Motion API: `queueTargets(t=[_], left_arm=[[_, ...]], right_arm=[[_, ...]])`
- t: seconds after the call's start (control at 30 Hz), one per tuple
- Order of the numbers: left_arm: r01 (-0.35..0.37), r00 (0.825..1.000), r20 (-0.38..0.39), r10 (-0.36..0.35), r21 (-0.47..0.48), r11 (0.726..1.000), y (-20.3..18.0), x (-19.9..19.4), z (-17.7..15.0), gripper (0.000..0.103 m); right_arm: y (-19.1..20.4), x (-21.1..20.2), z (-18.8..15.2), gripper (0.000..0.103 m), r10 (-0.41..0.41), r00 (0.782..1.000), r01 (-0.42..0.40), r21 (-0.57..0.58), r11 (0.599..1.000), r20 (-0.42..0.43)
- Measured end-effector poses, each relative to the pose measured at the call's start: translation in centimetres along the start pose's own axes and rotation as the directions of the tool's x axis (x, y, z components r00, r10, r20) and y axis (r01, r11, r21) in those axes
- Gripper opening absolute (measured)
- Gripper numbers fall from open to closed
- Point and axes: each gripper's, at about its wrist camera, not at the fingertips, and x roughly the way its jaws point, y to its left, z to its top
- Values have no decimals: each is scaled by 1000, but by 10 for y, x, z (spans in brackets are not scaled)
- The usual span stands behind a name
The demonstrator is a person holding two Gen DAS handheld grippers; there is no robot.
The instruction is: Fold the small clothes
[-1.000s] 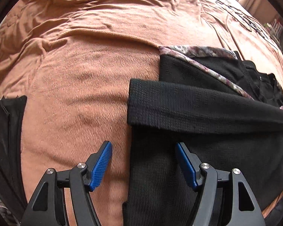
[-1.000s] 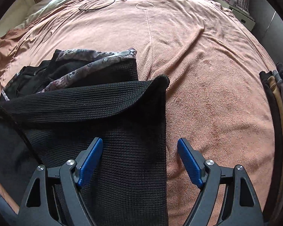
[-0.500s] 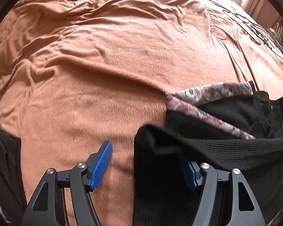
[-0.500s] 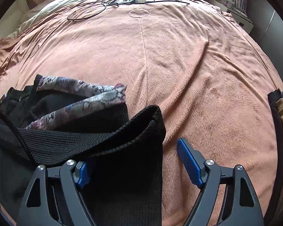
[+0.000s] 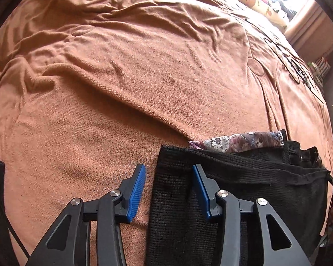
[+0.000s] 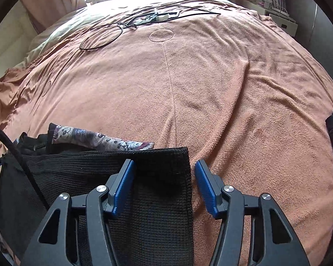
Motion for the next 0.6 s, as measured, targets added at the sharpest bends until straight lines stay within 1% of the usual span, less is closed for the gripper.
queueTargets(t=[0.13, 0.23, 0.3, 0.33, 0.37, 0.43, 0.53, 0.6], left_arm=[[27, 1000, 7, -27, -34, 999, 9, 2, -1, 36], [42, 999, 14, -42, -59, 997, 13, 3, 0, 33], [43, 999, 16, -42, -51, 998, 10, 3, -1, 26], [50, 999, 13, -50, -42, 998, 8, 3, -1, 16], [49, 999, 10, -49, -30, 998, 6, 4, -1, 10], [27, 1000, 16, -26, -15, 1000, 2, 0, -2, 7], [10, 999, 53, -10, 12, 1000, -3, -15, -4, 6], [9, 997, 80, -11, 24, 1000, -6, -28, -3, 6]], right_arm=[[-8, 2, -4, 46, 24, 1000, -24, -11, 1000, -14], [-15, 2, -3, 43, 53, 999, -52, 27, 998, -14], [-19, 3, -1, 37, 67, 998, -66, 45, 997, -10], [-19, 4, 0, 33, 74, 997, -73, 48, 996, -10], [-19, 4, 0, 23, 83, 996, -83, 48, 995, -9], [-15, 1, 1, 11, 95, 995, -95, 45, 994, -4], [-12, -10, 2, 6, 74, 997, -75, 32, 997, 17], [-10, -21, 1, 5, 73, 997, -74, 23, 997, 35]])
